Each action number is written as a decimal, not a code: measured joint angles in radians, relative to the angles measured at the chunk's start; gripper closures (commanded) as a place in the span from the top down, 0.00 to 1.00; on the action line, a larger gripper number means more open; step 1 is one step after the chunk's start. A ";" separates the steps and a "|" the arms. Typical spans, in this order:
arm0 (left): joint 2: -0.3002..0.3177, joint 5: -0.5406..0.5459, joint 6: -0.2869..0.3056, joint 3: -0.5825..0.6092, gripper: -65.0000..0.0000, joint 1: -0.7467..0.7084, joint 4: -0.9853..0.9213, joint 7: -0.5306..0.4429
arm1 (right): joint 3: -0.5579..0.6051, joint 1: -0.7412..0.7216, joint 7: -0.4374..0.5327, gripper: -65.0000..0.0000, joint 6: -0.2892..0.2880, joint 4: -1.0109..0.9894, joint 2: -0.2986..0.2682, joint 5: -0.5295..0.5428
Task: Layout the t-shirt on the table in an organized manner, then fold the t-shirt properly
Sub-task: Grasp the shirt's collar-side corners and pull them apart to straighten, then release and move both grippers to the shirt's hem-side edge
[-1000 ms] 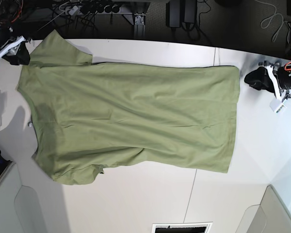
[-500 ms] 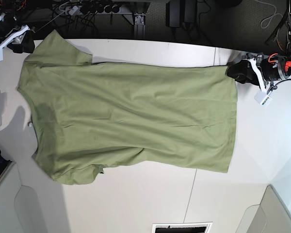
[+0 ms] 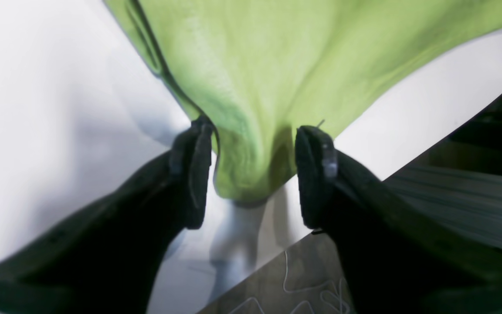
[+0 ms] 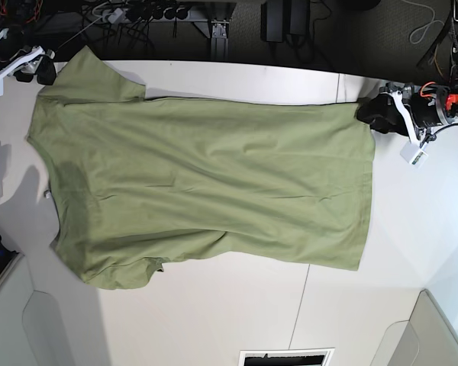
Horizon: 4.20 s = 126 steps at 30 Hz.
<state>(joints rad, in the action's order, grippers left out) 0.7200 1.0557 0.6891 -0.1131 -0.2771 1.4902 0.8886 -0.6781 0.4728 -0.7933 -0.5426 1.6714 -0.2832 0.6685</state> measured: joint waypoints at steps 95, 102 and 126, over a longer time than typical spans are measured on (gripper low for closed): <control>-0.124 -0.415 0.001 0.117 0.04 0.222 -0.047 -0.336 | 0.261 -0.493 0.150 0.00 -0.016 -0.219 0.003 -0.277; -0.149 -0.481 0.004 0.209 0.04 0.225 -0.064 -0.359 | 0.307 -0.488 0.170 0.00 -0.011 -0.294 -0.002 -0.293; -0.006 -0.430 0.001 0.190 0.17 -0.085 0.179 -0.342 | 0.249 -0.124 0.115 0.00 -0.011 0.011 -0.051 -0.206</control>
<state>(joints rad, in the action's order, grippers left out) 0.7143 0.6254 0.6903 0.0772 -0.3618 1.6688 0.5465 -0.4286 0.3485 -0.6785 -0.5541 1.6821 -0.3340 0.4622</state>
